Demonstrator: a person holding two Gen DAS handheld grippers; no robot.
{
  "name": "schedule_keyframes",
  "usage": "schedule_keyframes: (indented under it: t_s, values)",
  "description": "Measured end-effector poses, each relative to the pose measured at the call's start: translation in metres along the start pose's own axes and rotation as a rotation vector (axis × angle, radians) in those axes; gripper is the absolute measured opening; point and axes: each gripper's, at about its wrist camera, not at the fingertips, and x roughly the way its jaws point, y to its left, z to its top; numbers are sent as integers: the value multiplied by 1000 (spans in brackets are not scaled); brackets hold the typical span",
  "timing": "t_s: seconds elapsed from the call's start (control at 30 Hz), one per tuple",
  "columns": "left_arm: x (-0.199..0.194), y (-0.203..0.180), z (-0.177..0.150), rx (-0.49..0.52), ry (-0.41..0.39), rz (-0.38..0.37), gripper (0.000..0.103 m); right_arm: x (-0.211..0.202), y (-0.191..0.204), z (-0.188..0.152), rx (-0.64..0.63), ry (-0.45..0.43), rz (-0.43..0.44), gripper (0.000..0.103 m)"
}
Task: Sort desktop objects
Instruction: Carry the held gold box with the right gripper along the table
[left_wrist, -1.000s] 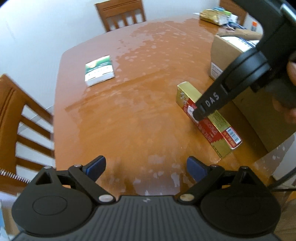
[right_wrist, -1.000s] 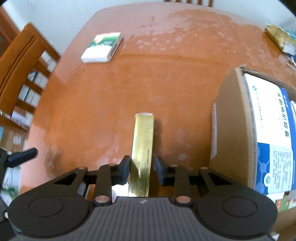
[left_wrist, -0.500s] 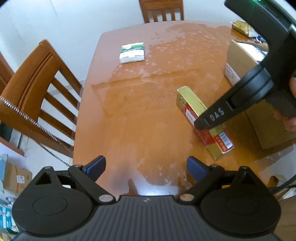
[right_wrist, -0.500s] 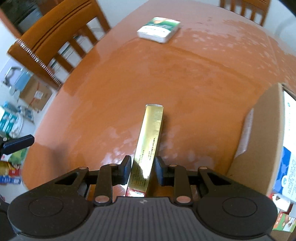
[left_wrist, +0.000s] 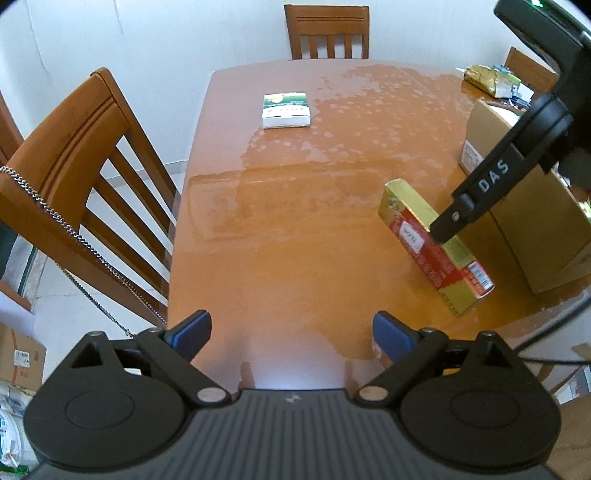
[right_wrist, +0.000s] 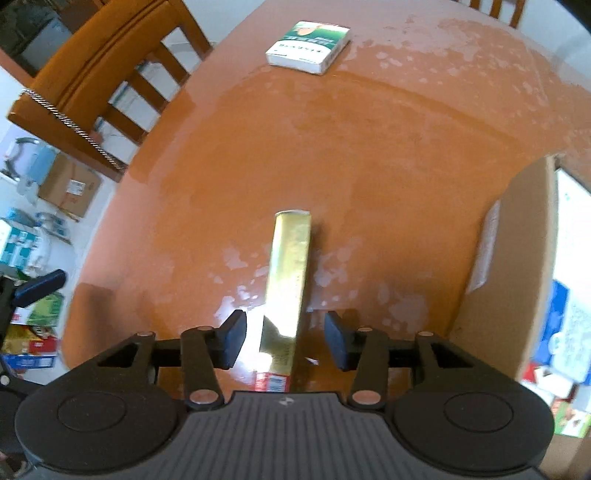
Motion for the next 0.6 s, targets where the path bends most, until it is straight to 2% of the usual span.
schedule_keyframes:
  t_s: [0.2, 0.27, 0.3, 0.33, 0.47, 0.6]
  values:
    - [4, 22, -4, 6, -12, -44, 94, 13, 25, 0, -58, 2, -146, 52]
    - [7, 28, -5, 26, -2, -56, 94, 18, 36, -6, -90, -22, -196, 42]
    - [9, 31, -5, 42, 7, -61, 94, 21, 40, -8, -98, -32, -215, 31]
    - [12, 32, -5, 63, 18, -63, 94, 22, 44, -10, -96, -39, -228, 31]
    - [17, 37, -3, 141, 32, -66, 94, 24, 52, -14, -134, -48, -252, 30]
    - [17, 42, 1, 136, 25, -61, 94, 22, 59, -15, -217, -25, -217, 30]
